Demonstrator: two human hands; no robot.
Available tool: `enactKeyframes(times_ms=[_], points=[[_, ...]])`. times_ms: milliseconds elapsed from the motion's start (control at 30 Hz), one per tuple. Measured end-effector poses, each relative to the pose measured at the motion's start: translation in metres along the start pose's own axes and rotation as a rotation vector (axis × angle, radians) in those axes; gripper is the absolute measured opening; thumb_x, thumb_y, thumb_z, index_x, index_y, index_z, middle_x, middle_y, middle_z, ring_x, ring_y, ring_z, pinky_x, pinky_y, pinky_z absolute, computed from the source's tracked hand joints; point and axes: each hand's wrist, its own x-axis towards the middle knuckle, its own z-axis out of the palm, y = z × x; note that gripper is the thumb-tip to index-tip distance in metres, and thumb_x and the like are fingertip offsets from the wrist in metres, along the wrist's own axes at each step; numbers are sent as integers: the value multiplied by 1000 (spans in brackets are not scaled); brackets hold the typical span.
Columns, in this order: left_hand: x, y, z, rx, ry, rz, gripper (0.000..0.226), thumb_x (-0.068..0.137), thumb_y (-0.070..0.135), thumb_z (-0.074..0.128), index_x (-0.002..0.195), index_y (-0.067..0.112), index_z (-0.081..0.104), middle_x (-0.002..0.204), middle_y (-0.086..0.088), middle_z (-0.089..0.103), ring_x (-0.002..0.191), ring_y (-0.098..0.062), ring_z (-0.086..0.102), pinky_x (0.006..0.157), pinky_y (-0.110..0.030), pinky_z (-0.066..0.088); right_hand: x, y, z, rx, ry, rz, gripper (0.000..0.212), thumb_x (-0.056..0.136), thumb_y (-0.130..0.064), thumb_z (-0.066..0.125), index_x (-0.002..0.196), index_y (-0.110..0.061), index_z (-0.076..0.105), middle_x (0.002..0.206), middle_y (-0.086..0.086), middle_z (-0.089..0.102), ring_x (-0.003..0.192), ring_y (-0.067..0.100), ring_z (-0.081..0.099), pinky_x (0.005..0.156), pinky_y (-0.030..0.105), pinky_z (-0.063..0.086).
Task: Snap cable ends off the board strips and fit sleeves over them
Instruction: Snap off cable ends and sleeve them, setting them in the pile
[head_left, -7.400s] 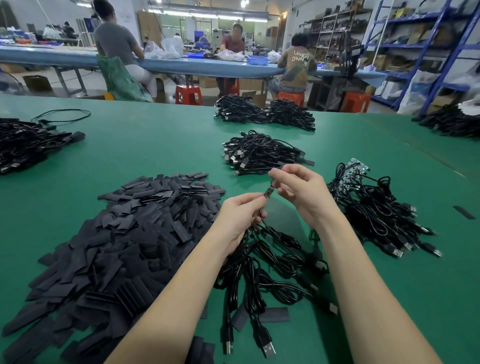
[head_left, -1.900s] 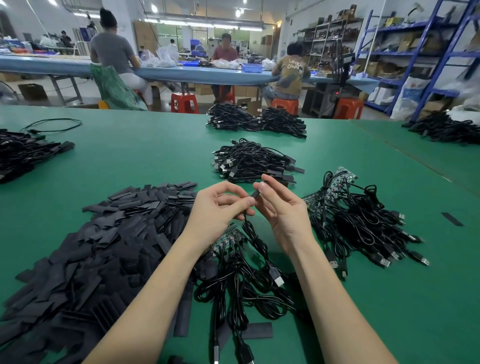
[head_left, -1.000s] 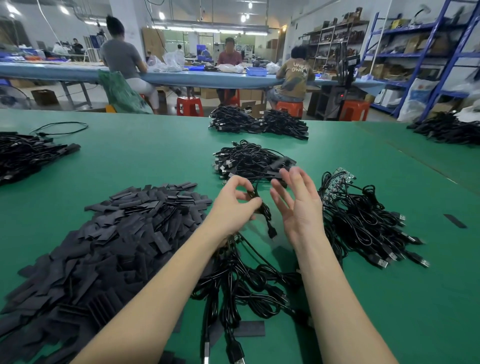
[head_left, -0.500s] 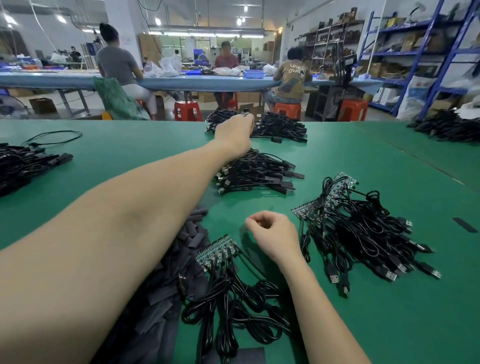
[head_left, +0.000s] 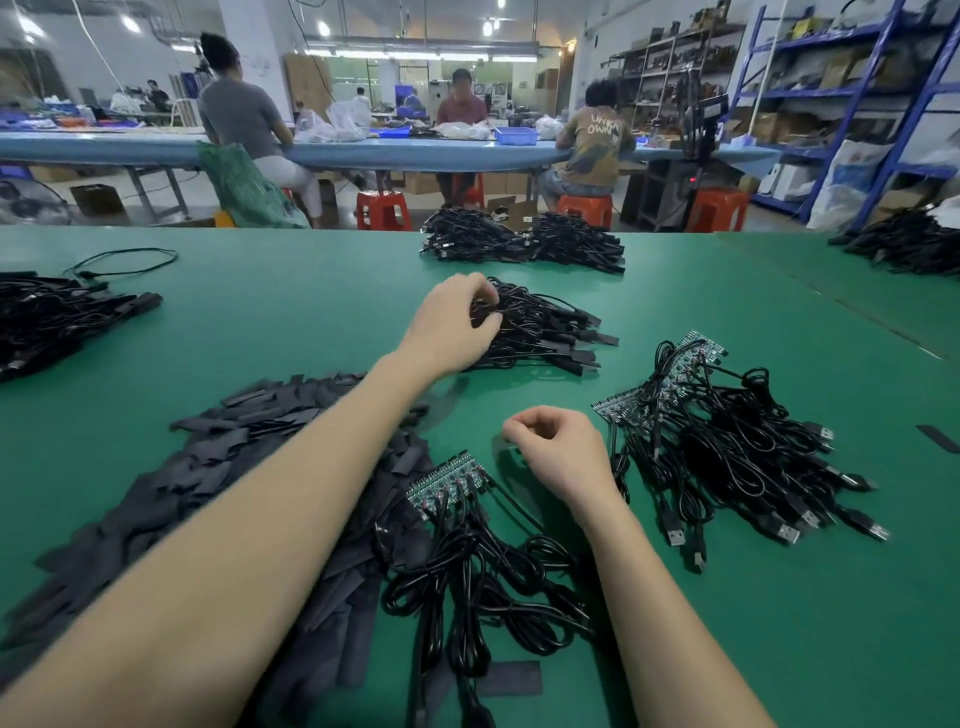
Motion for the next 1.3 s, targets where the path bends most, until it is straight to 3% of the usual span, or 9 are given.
enactKeyframes(times_ms=[133,300,433,600,767,900,1067,1200,1300], points=[[-74,0,-9,-313,57,-132,3,92,22,68,94,22,67,96,13,71,94,-5,67,82,-29,54,-3,-9,0,-233,-101,-79,12,88,-44,66,84,-34,71,82,-18,69,87,10,66,75,24,50],[-106,-11,-7,-417,-7,-213,5,92,23,69,89,27,69,89,17,72,86,2,67,86,-24,52,-9,-26,9,-388,-303,-118,18,84,-50,72,90,-32,72,88,-16,68,91,11,65,86,28,51],[-103,-9,-9,-542,-6,-265,5,94,24,69,90,26,69,89,9,74,83,-4,68,82,-25,52,-11,-30,-6,155,-365,18,11,84,-22,81,89,-22,72,86,2,74,69,15,60,72,28,48],[-108,0,-12,-619,-305,-366,21,90,50,69,94,30,73,89,13,74,80,-2,64,78,-27,45,-8,-25,-32,553,-391,276,20,86,-17,77,104,-17,71,81,-2,68,46,5,46,43,15,38],[-110,6,-16,-831,-317,-472,17,79,36,82,89,26,74,81,5,72,71,-8,61,69,-27,43,-9,-27,-32,713,-456,336,30,67,-26,83,95,-19,74,79,-5,69,52,2,58,45,13,46],[-112,9,-14,-1040,-409,-501,31,68,26,82,95,13,74,91,-5,74,79,-15,63,82,-30,46,-10,-28,-29,780,-482,385,25,67,-25,83,90,-18,75,78,-5,71,55,2,60,47,13,48],[-113,8,-12,-1105,-415,-495,23,68,21,81,90,12,77,87,-3,75,74,-10,66,71,-19,52,-10,-24,-27,791,-471,410,29,69,-23,84,94,-15,74,69,-5,69,58,4,56,48,13,48],[-113,8,-15,-1143,-451,-487,18,70,19,79,87,13,76,85,-4,75,72,-12,67,78,-27,54,-14,-24,-24,968,-526,436,6,70,-13,80,74,-10,78,64,1,68,51,8,62,47,17,52],[-114,10,-17,-1213,-467,-460,11,74,15,75,85,14,77,84,-1,74,72,-8,67,72,-18,55,-15,-25,-20,1202,-620,487,19,66,-8,86,80,-3,74,70,6,69,51,11,63,48,18,54]])
